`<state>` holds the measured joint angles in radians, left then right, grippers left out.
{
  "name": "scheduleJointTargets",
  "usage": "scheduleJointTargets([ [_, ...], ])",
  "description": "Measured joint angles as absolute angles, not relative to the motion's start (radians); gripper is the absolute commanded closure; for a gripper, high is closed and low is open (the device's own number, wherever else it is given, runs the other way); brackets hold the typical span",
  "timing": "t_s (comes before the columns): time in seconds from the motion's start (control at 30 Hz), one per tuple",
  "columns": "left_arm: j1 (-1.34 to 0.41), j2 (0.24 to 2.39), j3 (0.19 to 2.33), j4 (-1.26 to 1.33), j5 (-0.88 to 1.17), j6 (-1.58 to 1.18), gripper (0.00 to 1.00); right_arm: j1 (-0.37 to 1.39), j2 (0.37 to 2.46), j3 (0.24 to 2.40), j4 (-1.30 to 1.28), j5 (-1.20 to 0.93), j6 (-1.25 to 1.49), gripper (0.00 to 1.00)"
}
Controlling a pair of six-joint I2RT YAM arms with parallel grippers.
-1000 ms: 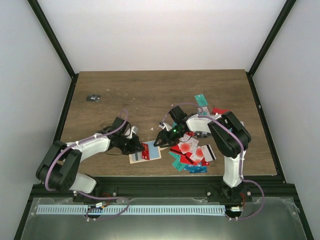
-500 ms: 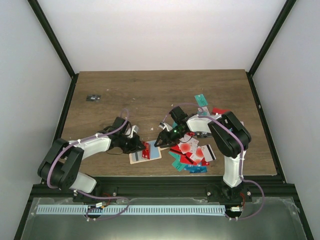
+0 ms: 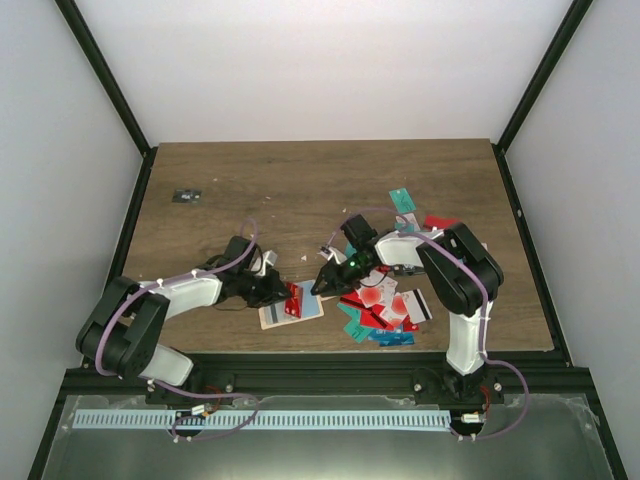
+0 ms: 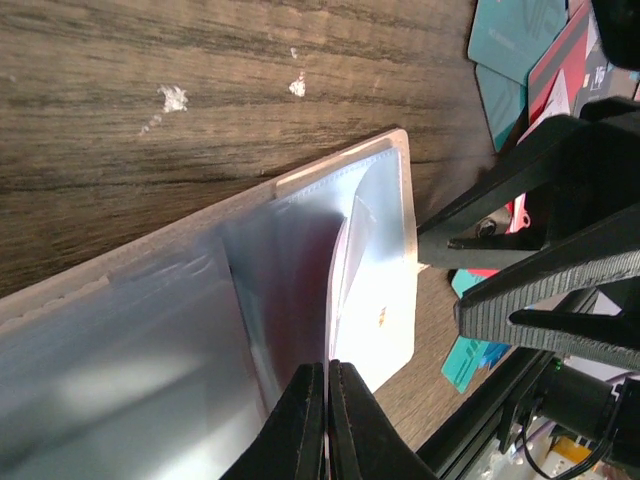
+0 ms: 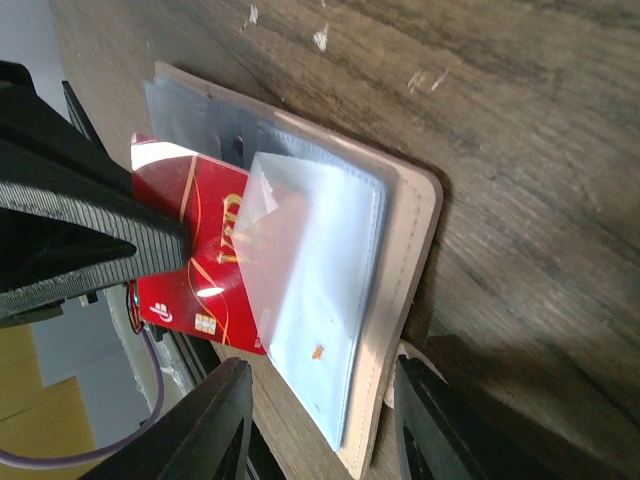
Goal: Put the credit cards into the card holder
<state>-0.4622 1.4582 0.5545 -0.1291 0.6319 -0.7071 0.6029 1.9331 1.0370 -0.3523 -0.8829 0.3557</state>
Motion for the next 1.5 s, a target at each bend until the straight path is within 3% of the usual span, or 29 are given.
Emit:
scheduleJointTargets([
  [0.47, -0.463, 1.457, 0.536, -0.065, 0.597, -0.761, 0.96, 0.601, 1.923, 1.005, -0.331, -0.892, 0.359, 0.65],
  [1.1, -0.527, 1.466, 0.457, 0.123, 0.562, -0.877, 0.96, 0.592, 1.923, 0.941, -0.258, -0.893, 0.458, 0.92],
  [1.5, -0.542, 1.489, 0.411, 0.234, 0.542, -0.942, 0.96, 0.583, 1.937, 0.936, -0.242, -0.915, 0.506, 0.94],
])
